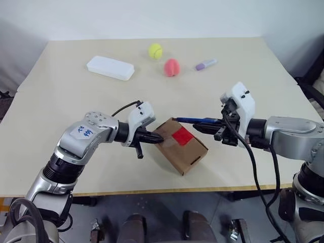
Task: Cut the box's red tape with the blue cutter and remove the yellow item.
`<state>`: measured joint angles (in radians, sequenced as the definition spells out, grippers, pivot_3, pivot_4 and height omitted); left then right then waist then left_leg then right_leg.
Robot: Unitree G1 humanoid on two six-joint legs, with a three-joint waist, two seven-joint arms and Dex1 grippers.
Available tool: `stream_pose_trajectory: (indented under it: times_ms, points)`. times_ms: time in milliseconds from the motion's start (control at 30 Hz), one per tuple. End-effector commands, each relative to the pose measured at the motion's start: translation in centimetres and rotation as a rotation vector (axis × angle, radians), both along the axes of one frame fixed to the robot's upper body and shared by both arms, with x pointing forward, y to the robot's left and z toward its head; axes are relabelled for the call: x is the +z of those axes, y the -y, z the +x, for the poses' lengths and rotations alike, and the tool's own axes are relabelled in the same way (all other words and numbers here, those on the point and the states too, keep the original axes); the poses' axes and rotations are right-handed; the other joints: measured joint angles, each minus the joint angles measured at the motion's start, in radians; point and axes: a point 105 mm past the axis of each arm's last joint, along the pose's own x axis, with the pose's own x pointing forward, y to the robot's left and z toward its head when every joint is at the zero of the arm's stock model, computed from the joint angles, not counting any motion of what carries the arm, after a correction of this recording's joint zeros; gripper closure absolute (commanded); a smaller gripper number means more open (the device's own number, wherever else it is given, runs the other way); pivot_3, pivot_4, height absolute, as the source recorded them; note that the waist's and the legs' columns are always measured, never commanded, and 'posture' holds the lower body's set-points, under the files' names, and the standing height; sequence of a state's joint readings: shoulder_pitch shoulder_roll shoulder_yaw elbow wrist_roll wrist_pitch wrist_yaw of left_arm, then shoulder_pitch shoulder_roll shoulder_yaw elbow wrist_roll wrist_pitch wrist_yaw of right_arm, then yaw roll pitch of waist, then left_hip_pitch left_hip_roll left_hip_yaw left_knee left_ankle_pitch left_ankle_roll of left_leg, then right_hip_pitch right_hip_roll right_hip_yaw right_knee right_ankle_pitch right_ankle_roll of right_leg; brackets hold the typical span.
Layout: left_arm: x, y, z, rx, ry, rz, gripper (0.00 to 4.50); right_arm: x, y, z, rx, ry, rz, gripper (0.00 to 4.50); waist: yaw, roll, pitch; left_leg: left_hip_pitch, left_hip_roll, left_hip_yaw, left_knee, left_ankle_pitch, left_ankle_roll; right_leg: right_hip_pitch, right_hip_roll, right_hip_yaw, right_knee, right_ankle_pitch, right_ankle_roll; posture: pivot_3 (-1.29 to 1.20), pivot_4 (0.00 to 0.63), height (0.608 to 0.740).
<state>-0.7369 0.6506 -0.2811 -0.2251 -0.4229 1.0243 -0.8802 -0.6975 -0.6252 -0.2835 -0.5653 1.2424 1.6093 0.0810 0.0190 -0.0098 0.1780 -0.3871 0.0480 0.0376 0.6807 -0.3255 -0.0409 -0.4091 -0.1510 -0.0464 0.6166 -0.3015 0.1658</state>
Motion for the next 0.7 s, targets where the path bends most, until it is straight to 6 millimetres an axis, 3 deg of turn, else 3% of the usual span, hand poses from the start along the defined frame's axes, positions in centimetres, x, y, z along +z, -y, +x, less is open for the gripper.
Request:
stream_pose_trajectory:
  times_ms: [33, 700]
  points:
    - [-2.4, -1.0, -0.4, 0.038, -0.096, 0.064, 4.50, 0.0, 0.1, -0.3, -0.005, 0.003, 0.003, 4.38, 0.000, 0.000, 0.000, 0.000, 0.000, 0.000, 0.000, 0.000, 0.000, 0.000, 0.000, 0.000, 0.000, 0.000, 0.000, 0.00, 0.150, 0.740]
    - [-2.4, -0.5, -0.2, 0.027, -0.097, 0.062, 4.50, 0.2, 1.2, 0.3, -0.087, 0.010, 0.022, 4.38, 0.001, 0.000, 0.000, 0.000, 0.000, 0.000, 0.000, 0.000, 0.001, 0.000, 0.000, 0.000, -0.001, 0.000, 0.000, 0.00, 0.150, 0.740]
